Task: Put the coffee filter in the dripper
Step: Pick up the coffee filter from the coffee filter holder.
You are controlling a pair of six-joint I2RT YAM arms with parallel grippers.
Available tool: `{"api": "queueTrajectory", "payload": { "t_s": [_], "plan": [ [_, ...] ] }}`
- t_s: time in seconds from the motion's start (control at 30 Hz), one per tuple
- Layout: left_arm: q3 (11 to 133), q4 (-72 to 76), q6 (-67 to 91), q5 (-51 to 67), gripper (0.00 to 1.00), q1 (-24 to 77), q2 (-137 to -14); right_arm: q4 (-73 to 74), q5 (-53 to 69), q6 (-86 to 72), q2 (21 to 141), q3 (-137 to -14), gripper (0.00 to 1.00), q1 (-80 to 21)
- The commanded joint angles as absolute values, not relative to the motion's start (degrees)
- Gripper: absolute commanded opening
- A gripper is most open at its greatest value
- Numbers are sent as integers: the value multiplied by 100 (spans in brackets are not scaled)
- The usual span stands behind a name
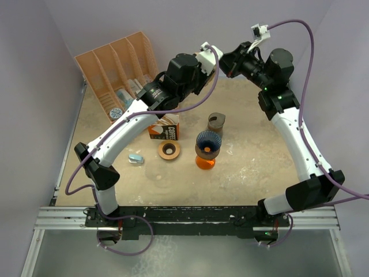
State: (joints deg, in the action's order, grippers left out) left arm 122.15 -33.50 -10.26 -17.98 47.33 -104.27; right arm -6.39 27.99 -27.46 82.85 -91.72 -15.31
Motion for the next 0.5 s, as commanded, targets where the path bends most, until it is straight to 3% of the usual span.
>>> {"api": "queueTrajectory", "payload": {
  "t_s": [0.0, 0.47],
  "plan": [
    [12363, -3118, -1116, -1659, 33, 4764, -10436, -956, 2830, -2785, 8130, -9162, 0, -1503],
    [12323, -3151, -1194, -1516, 17, 4764, -10389, -1004, 2847, -2801, 8087, -9098, 0, -1486]
  ]
}}
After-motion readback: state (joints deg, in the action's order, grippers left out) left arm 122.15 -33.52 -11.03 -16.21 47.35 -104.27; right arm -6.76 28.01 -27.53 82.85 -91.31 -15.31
